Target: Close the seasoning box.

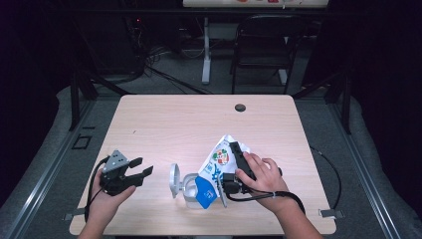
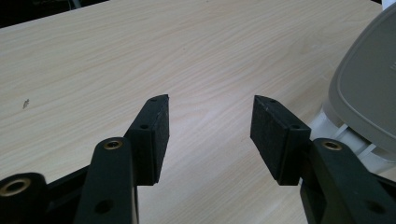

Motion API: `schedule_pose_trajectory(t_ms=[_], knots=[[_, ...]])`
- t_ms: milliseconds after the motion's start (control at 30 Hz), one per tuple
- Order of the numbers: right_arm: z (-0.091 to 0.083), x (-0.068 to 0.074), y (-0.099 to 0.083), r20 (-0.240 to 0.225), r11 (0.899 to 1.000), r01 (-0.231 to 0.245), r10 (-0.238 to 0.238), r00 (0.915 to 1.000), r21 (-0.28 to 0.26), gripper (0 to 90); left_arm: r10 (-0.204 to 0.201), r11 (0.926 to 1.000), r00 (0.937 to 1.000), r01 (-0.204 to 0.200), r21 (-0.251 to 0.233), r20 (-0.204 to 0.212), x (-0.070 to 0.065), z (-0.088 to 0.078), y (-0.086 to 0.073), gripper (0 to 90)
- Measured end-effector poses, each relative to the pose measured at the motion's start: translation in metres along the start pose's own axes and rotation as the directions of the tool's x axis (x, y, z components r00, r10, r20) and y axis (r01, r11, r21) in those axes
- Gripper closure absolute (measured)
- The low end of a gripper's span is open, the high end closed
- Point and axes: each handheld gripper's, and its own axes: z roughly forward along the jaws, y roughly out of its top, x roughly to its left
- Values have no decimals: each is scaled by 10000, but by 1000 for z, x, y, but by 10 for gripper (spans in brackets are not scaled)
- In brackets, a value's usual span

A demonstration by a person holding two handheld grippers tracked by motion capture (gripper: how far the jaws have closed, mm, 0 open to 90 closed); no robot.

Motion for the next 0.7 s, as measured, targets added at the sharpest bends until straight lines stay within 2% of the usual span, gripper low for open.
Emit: schedule_pose_trajectory(t_ms=[667, 700], knots=[[0, -2, 1, 152, 9997, -138, 141, 9998, -195, 578, -1, 10000, 10000, 1, -9, -8, 0, 0, 0, 479], [0, -3, 1, 177, 9999, -18, 21, 9998, -141, 579, -1, 10000, 10000, 1, -11, -9, 0, 0, 0, 479]])
